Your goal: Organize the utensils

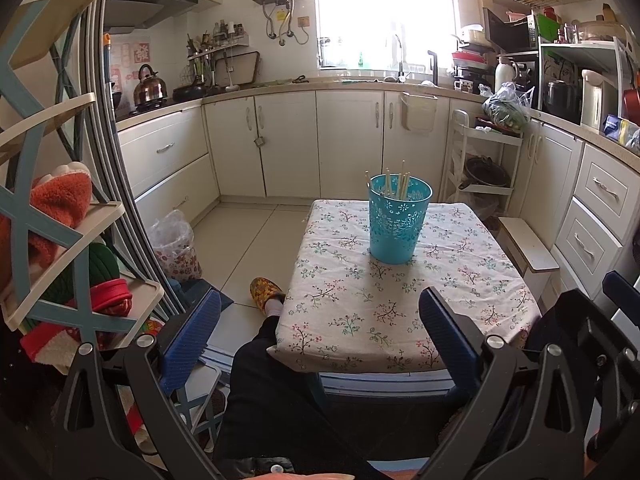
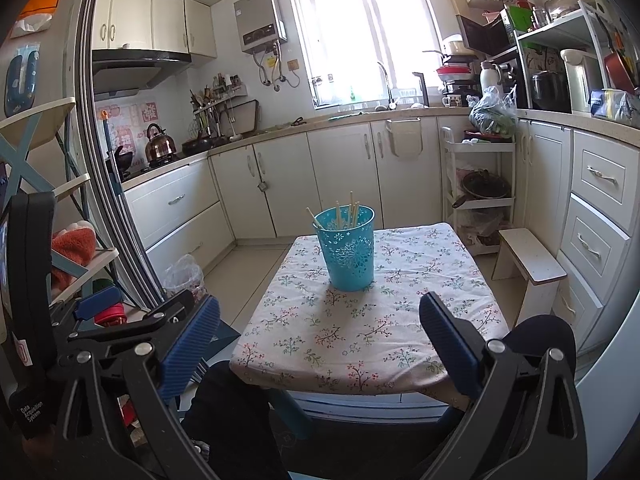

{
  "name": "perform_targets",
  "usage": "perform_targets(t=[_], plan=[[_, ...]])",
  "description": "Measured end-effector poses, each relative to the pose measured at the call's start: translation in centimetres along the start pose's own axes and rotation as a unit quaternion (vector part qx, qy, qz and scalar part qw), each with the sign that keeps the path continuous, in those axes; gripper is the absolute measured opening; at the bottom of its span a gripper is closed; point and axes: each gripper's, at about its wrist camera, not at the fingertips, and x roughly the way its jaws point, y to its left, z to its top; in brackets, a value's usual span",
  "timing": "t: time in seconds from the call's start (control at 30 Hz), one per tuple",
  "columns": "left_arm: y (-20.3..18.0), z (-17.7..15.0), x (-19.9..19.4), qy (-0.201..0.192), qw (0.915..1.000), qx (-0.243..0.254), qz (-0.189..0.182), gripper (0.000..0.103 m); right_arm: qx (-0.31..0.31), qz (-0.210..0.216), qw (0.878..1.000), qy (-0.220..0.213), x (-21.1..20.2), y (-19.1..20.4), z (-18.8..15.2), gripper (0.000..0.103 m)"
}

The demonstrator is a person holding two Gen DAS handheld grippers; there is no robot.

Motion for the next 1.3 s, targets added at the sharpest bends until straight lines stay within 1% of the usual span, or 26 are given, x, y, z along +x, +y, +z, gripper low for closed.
perform_targets(t=[0.33, 0.5, 0.63, 0.9, 1.17, 1.3], plan=[[-0.2, 0.2, -0.1, 0.003, 1.0000, 0.004, -0.003, 0.095, 0.000, -0.001, 1.000, 0.002, 0.1, 0.3, 0.0, 0.096], [-0.3, 0.4, -0.3, -0.002, 1.0000, 0.002, -0.001, 0.095, -0.005, 0.003, 1.000, -0.002, -0.1, -0.1, -0.1, 0.096], [-0.1, 0.4, -0.1, 0.003, 1.0000, -0.003, 0.000, 0.095, -0.002, 0.004, 1.000, 0.001, -0.1, -0.6, -0.1, 0.096], [-0.2, 0.4, -0.1, 0.000, 1.0000, -0.005, 0.002, 0.095, -0.005, 0.005, 1.000, 0.000, -0.3, -1.0, 0.3, 0.096], [-0.1, 0.3, 0.7, 0.011, 0.9999, -0.007, 0.003, 0.095, -0.005, 0.008, 1.000, 0.013, 0.5, -1.3, 0.4, 0.096], [-0.1, 0.3, 0.3, 0.006, 0.9999, -0.008, 0.004, 0.095, -0.004, 0.009, 1.000, 0.011, 0.2, -1.2, 0.5, 0.096]])
